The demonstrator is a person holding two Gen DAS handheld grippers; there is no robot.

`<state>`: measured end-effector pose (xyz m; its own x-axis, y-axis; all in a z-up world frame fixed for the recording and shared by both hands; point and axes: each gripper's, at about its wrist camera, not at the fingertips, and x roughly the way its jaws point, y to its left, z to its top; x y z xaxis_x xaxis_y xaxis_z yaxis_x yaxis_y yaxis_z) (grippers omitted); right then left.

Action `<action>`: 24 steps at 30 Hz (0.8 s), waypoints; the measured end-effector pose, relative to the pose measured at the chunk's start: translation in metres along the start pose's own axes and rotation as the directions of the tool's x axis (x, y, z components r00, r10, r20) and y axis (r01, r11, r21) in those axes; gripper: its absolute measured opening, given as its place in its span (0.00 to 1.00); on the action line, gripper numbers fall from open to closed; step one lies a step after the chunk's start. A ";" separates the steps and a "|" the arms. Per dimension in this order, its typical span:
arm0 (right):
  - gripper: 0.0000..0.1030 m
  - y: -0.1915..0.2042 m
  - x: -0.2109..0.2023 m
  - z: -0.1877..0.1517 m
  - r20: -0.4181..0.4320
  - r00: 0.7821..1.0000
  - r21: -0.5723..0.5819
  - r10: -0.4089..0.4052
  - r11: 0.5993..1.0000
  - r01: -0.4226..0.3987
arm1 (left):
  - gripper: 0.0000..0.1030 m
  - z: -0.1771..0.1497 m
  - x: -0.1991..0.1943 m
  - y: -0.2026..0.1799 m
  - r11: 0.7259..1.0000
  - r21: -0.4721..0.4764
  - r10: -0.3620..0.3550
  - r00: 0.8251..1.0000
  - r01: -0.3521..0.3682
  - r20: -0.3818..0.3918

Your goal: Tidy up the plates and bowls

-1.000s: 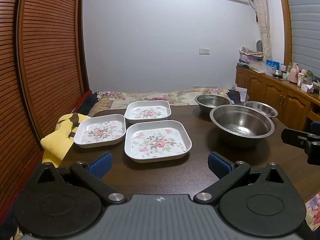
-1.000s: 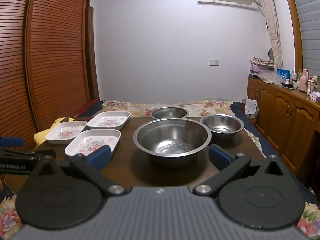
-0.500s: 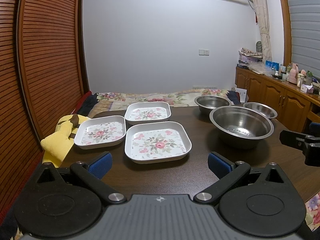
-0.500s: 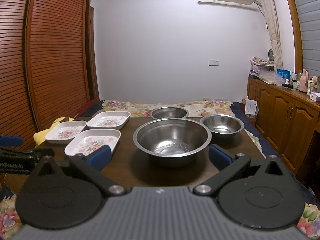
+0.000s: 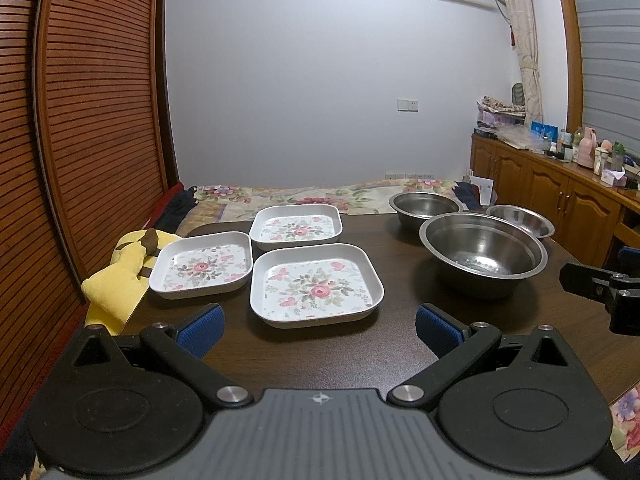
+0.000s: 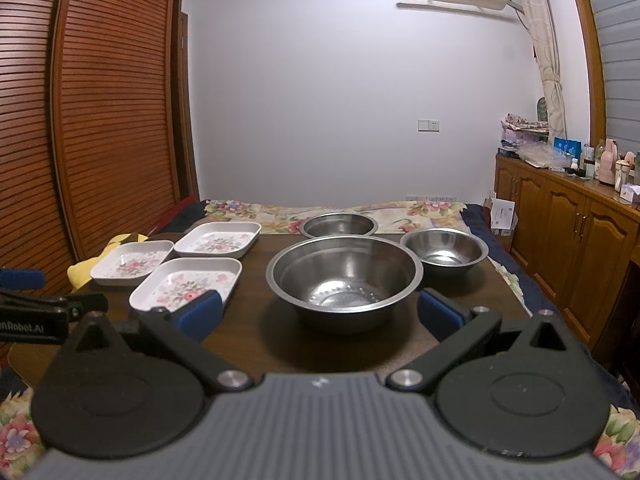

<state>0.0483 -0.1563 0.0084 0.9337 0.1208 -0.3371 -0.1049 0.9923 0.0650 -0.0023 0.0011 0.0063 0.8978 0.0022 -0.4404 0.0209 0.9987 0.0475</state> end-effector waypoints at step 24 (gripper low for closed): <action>1.00 -0.004 -0.001 -0.001 -0.005 1.000 0.010 -0.005 1.000 0.005 | 1.00 0.001 -0.001 0.001 1.000 -0.004 -0.006 1.000 0.006 -0.002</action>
<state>0.0477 -0.1603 0.0070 0.9324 0.1159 -0.3423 -0.0968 0.9927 0.0726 -0.0026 0.0022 0.0082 0.8968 -0.0033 -0.4423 0.0243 0.9988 0.0419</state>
